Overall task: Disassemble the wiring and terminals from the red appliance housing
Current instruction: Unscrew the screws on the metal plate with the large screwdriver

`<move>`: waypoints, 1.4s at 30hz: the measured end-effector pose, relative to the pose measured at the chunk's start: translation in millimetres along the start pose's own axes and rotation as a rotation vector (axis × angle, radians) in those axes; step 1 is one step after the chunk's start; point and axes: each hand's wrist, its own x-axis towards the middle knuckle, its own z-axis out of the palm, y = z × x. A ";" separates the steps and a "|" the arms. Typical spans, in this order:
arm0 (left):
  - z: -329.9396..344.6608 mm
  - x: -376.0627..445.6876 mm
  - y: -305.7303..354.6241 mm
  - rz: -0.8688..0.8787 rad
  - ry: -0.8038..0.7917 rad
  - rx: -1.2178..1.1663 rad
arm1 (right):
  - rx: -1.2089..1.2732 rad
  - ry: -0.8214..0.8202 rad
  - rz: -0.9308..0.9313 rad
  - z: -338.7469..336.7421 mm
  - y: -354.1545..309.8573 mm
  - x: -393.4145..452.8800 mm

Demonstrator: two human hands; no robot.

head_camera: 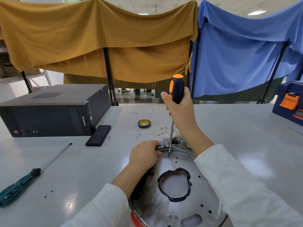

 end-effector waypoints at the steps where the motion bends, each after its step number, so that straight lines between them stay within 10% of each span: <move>1: 0.6 0.0 -0.4 0.001 0.003 -0.001 | -0.018 0.092 -0.013 0.4 -0.4 -1.0; 5: 2.0 -0.4 -1.6 0.009 0.016 0.001 | 0.119 0.152 0.049 2.3 -2.8 -4.2; 10: 1.8 -0.4 -0.3 0.001 0.026 0.004 | 0.392 -0.473 0.158 -2.1 -3.6 5.4; 22: 2.3 0.8 -1.6 0.022 0.019 0.010 | 0.110 0.019 0.136 -6.9 5.5 -1.2; 31: 1.0 0.4 -0.8 0.009 0.021 0.016 | 0.357 -0.456 0.246 -1.2 5.4 0.5; 42: -0.3 -0.8 -0.1 0.013 0.013 0.022 | 0.112 0.166 0.112 -7.0 -0.3 -0.3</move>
